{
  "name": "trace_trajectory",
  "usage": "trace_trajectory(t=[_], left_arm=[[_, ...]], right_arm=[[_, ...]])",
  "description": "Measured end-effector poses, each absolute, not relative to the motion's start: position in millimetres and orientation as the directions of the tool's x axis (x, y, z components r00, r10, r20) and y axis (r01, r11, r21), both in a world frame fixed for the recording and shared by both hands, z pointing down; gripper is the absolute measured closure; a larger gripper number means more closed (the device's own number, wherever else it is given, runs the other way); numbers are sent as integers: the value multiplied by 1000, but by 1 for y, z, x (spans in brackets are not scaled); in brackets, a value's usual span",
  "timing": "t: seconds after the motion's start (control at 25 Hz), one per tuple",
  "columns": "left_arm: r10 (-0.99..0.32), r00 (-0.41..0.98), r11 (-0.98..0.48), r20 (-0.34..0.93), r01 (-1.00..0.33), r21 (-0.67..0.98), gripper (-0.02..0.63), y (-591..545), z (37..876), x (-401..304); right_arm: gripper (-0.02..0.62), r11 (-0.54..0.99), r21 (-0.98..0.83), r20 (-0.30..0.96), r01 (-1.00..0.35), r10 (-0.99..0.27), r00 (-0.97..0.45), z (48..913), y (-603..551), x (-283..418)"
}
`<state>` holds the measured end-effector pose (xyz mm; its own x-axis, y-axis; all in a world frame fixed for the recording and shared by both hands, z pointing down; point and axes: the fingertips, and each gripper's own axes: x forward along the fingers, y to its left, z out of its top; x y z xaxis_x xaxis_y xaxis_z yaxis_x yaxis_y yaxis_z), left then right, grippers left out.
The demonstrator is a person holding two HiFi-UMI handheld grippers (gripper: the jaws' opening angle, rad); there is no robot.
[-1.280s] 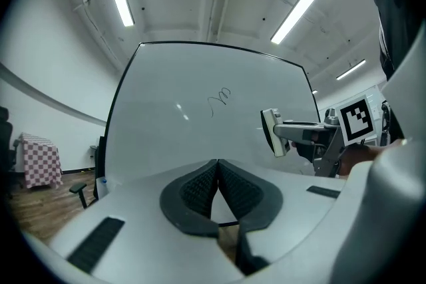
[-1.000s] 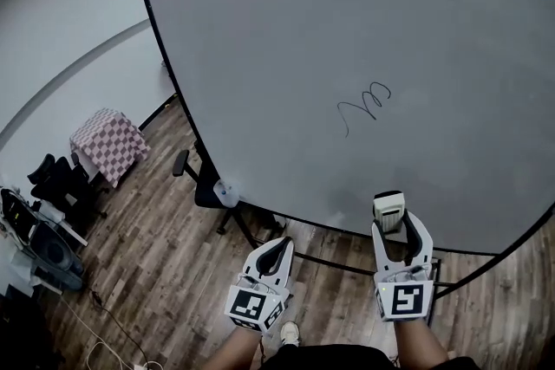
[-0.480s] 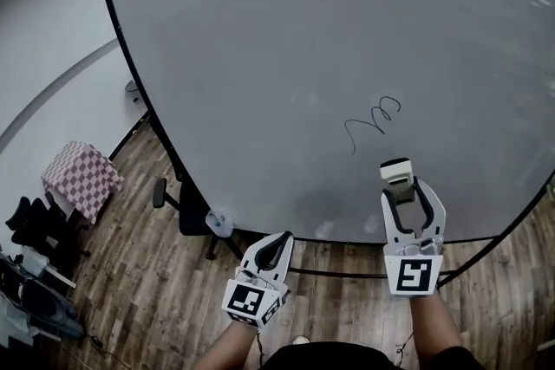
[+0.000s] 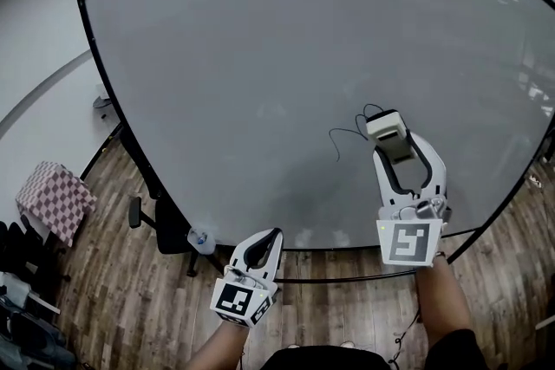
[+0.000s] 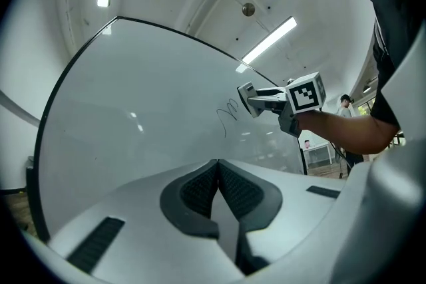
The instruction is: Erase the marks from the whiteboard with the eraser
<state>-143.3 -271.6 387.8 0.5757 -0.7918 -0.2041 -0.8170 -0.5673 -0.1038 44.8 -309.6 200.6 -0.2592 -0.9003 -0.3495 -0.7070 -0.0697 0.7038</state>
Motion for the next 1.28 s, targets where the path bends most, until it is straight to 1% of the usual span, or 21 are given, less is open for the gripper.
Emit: trace_trajectory(t=[0.32, 0.48, 0.68, 1.0, 1.28], left_arm=[[-782, 593, -588, -194, -804, -88, 588, -278, 392, -121], [-782, 591, -587, -197, -805, -83, 588, -283, 391, -111], [-797, 566, -563, -209, -823, -82, 588, -288, 391, -106], [-789, 581, -582, -198, -811, -59, 588, -292, 395, -88], [-787, 584, -587, -198, -808, -51, 588, -294, 389, -79]], right_arm=[[350, -101, 761, -349, -641, -897, -272, 155, -333, 50], [350, -101, 794, -321, -600, -907, -272, 142, -349, 52], [350, -105, 828, -293, -551, -919, -265, 142, -353, 50], [353, -162, 840, -319, -518, -919, -230, 148, -356, 51], [353, -140, 857, -286, -496, -930, -231, 153, -357, 45]])
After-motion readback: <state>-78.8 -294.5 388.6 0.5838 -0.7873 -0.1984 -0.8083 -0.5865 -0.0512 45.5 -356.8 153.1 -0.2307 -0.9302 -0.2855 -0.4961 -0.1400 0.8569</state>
